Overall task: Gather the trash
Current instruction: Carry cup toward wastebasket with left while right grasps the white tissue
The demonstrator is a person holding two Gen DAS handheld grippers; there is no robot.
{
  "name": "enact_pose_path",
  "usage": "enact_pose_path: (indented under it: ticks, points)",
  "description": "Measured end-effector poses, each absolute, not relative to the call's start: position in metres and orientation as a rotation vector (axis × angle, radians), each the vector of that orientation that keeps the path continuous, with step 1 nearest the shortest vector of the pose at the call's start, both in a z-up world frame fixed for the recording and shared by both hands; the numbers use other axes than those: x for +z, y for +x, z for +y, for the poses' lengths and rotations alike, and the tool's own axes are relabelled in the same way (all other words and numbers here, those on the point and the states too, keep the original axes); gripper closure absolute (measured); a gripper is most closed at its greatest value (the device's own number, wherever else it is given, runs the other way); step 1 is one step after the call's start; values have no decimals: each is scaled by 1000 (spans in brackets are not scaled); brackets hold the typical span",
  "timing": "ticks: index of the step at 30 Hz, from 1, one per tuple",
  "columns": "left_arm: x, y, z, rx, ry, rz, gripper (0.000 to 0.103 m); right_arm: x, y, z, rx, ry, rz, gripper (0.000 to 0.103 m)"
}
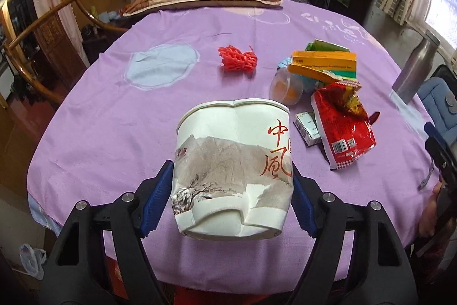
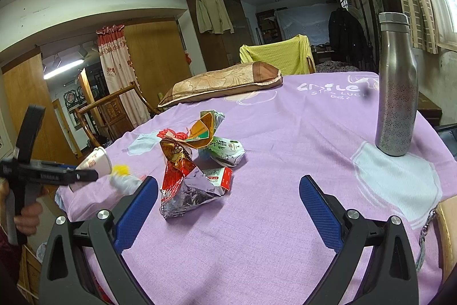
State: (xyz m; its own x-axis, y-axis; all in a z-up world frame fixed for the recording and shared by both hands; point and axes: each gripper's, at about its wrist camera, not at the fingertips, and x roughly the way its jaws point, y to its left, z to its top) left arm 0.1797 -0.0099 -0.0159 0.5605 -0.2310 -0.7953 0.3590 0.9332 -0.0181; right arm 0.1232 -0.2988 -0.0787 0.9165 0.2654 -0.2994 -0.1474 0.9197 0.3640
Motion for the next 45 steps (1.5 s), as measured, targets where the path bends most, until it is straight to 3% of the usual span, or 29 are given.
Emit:
enact_pose_path:
  ticks: [16, 26, 31, 35, 38, 40, 45]
  points:
    - [-4, 154, 57, -270, 14, 753, 30, -66, 116, -283, 250, 299, 310, 6]
    - [-21, 131, 139, -175, -53, 708, 30, -41, 164, -142, 477, 83, 469, 7]
    - [-41, 124, 189, -104, -91, 730, 30, -53, 218, -101, 483, 100, 649, 20]
    - [-54, 119, 221, -51, -117, 746, 30, -65, 241, -80, 432, 75, 724, 24]
    - [-63, 115, 238, -32, -139, 759, 30, -72, 248, -73, 437, 69, 755, 44]
    - [-69, 113, 247, -19, -149, 770, 30, -75, 251, -72, 460, 69, 783, 81]
    - [-81, 106, 261, 10, -169, 792, 30, -51, 234, -88, 448, 102, 691, 86]
